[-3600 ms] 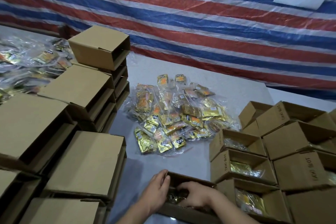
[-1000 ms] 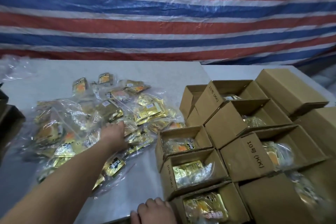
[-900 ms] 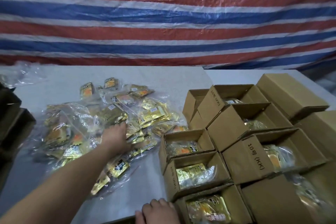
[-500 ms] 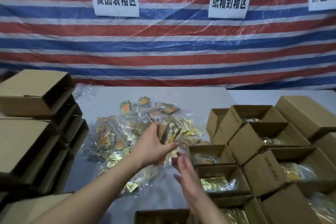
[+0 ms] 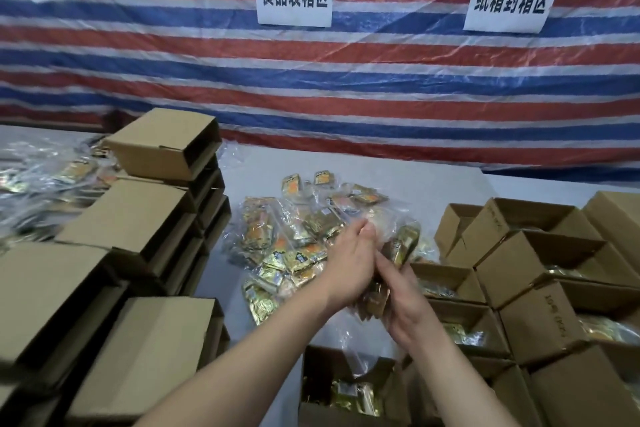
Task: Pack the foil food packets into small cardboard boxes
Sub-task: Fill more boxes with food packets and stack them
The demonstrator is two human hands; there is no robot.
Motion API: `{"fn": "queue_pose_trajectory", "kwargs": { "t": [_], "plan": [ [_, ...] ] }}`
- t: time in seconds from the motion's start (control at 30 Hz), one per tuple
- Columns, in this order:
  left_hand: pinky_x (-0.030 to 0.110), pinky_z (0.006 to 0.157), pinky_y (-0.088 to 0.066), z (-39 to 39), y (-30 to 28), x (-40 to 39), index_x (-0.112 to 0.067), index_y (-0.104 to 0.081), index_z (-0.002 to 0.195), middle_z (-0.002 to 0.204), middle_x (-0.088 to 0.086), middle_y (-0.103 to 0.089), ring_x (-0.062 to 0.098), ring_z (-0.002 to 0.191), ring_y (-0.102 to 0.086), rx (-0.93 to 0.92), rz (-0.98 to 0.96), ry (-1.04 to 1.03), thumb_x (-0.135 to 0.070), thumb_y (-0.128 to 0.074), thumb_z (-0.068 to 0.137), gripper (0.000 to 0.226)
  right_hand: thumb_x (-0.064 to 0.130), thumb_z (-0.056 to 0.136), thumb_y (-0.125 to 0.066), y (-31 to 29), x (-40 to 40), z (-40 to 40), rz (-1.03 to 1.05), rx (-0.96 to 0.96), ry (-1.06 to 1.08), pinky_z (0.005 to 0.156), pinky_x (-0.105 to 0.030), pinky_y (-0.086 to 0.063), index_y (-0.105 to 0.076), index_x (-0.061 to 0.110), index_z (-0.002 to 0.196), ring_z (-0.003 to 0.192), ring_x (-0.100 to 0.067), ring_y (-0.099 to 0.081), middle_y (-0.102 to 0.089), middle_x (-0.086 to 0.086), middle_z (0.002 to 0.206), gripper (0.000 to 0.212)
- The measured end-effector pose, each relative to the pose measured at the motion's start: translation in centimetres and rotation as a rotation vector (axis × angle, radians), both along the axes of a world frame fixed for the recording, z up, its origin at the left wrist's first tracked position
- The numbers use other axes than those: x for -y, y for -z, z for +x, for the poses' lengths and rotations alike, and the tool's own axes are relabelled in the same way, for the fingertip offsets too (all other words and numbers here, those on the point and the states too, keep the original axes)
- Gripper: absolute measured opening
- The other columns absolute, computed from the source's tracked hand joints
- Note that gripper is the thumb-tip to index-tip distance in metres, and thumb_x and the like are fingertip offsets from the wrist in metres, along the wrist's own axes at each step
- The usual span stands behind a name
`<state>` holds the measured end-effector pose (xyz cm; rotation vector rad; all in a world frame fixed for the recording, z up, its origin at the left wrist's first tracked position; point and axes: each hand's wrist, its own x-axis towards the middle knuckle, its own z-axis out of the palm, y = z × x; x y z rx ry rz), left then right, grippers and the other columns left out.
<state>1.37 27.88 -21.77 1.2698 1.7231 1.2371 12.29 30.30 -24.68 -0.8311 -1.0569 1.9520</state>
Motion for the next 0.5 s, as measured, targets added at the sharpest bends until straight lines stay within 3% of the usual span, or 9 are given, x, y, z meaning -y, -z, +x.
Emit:
{"fn": "queue_pose_trajectory", "kwargs": {
  "t": [0.07, 0.13, 0.2, 0.23, 0.3, 0.37, 0.43, 0.5],
  "plan": [
    [0.021, 0.107, -0.031, -0.9, 1.1, 0.9, -0.018, -0.046, 0.142, 0.134, -0.012, -0.047, 0.004, 0.128, -0.041, 0.007, 0.018, 0.012, -0.040, -0.023, 0.106, 0.049, 0.033, 0.069, -0.075, 0.8, 0.2, 0.8, 0.116, 0.123, 0.045, 0.087, -0.044, -0.054, -0.062, 0.011, 0.122, 0.105, -0.033, -0.068, -0.073, -0.010, 0.109, 0.059],
    [0.019, 0.092, -0.041, -2.6, 3.4, 2.3, -0.027, -0.057, 0.127, 0.117, -0.019, -0.055, 0.005, 0.115, -0.054, 0.034, -0.012, -0.072, -0.041, -0.028, 0.105, 0.039, 0.036, 0.067, -0.079, 1.8, 0.4, 1.8, 0.207, 0.310, 0.060, 0.082, -0.031, -0.054, -0.058, 0.020, 0.127, 0.104, -0.024, -0.067, -0.071, -0.001, 0.108, 0.066],
    [0.023, 0.079, -0.045, -4.2, 6.9, 4.0, -0.030, -0.060, 0.108, 0.106, -0.013, -0.062, 0.013, 0.102, -0.061, -0.002, -0.140, -0.124, -0.040, -0.036, 0.103, 0.026, 0.028, 0.075, -0.081, 3.0, 0.4, 2.7, 0.291, 0.482, 0.010, 0.075, -0.015, -0.052, -0.050, 0.034, 0.133, 0.101, -0.006, -0.063, -0.064, 0.012, 0.113, 0.066],
    [0.024, 0.078, -0.046, -4.8, 9.2, 5.0, -0.028, -0.060, 0.110, 0.107, -0.008, -0.064, 0.015, 0.101, -0.061, -0.047, -0.223, -0.123, -0.039, -0.040, 0.102, 0.024, 0.027, 0.078, -0.081, 3.7, 0.4, 3.1, 0.328, 0.557, -0.043, 0.071, -0.011, -0.051, -0.043, 0.042, 0.133, 0.099, 0.002, -0.059, -0.058, 0.021, 0.114, 0.068],
    [0.028, 0.092, -0.046, -5.3, 13.4, 6.9, -0.020, -0.057, 0.127, 0.119, -0.004, -0.060, 0.015, 0.113, -0.057, -0.092, -0.370, -0.084, -0.040, -0.045, 0.101, 0.034, 0.029, 0.077, -0.084, 4.9, 0.4, 3.7, 0.387, 0.650, -0.195, 0.073, -0.006, -0.048, -0.038, 0.051, 0.130, 0.096, 0.011, -0.060, -0.057, 0.029, 0.111, 0.073],
    [0.030, 0.106, -0.039, -5.1, 16.9, 8.5, -0.021, -0.047, 0.140, 0.134, -0.005, -0.052, 0.015, 0.127, -0.049, -0.070, -0.501, -0.011, -0.047, -0.044, 0.100, 0.048, 0.029, 0.076, -0.085, 6.0, 0.8, 3.8, 0.437, 0.703, -0.360, 0.077, -0.004, -0.047, -0.043, 0.055, 0.122, 0.101, 0.018, -0.059, -0.065, 0.033, 0.107, 0.067],
    [0.027, 0.110, -0.034, -4.6, 19.6, 9.5, -0.022, -0.046, 0.141, 0.141, -0.004, -0.050, 0.014, 0.131, -0.045, -0.086, -0.566, 0.059, -0.047, -0.041, 0.101, 0.048, 0.032, 0.074, -0.086, 7.3, 1.5, 3.7, 0.485, 0.758, -0.487, 0.084, -0.002, -0.043, -0.043, 0.054, 0.124, 0.106, 0.019, -0.056, -0.063, 0.037, 0.109, 0.070],
    [0.022, 0.105, -0.037, -4.1, 21.1, 10.0, -0.027, -0.055, 0.130, 0.134, -0.004, -0.058, 0.011, 0.123, -0.051, -0.060, -0.561, 0.046, -0.041, -0.039, 0.103, 0.035, 0.037, 0.072, -0.084, 8.4, 2.0, 3.3, 0.544, 0.823, -0.581, 0.092, -0.014, -0.048, -0.049, 0.047, 0.128, 0.107, 0.007, -0.062, -0.066, 0.025, 0.112, 0.067]
  ]
}}
